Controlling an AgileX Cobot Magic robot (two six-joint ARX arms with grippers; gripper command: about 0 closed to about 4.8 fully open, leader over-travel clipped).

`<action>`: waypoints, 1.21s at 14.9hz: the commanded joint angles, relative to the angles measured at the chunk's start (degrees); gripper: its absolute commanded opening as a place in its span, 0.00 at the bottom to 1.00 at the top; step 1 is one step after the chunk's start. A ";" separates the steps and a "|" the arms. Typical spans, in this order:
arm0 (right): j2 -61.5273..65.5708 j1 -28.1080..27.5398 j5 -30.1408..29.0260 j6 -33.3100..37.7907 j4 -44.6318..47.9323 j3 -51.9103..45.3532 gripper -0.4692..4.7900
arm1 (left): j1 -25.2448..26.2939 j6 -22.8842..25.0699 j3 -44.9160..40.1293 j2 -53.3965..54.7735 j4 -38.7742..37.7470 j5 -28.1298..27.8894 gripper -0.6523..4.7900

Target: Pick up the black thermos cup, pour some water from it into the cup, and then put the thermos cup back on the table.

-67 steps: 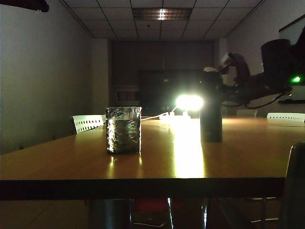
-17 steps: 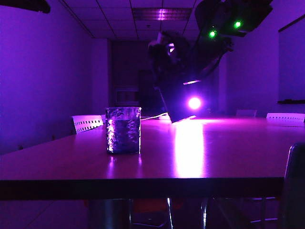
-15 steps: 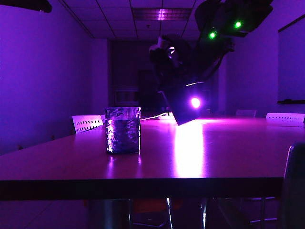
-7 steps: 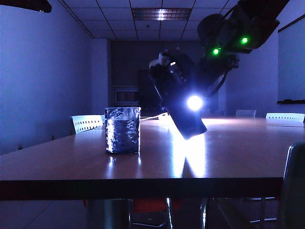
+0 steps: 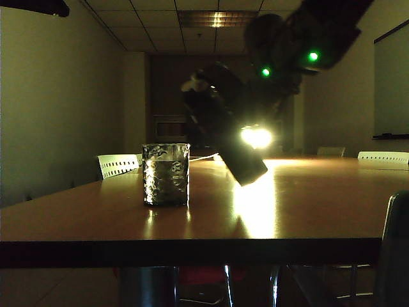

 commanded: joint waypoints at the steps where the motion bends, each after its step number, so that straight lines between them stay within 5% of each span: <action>1: -0.94 0.33 0.48 -0.50 10.97 -2.71 0.40 | 0.02 0.07 0.44 -0.07 0.74 1.53 0.11; 18: -0.61 2.60 2.91 -18.05 12.13 -4.20 0.40 | 0.02 0.07 0.44 -0.07 0.63 2.91 0.11</action>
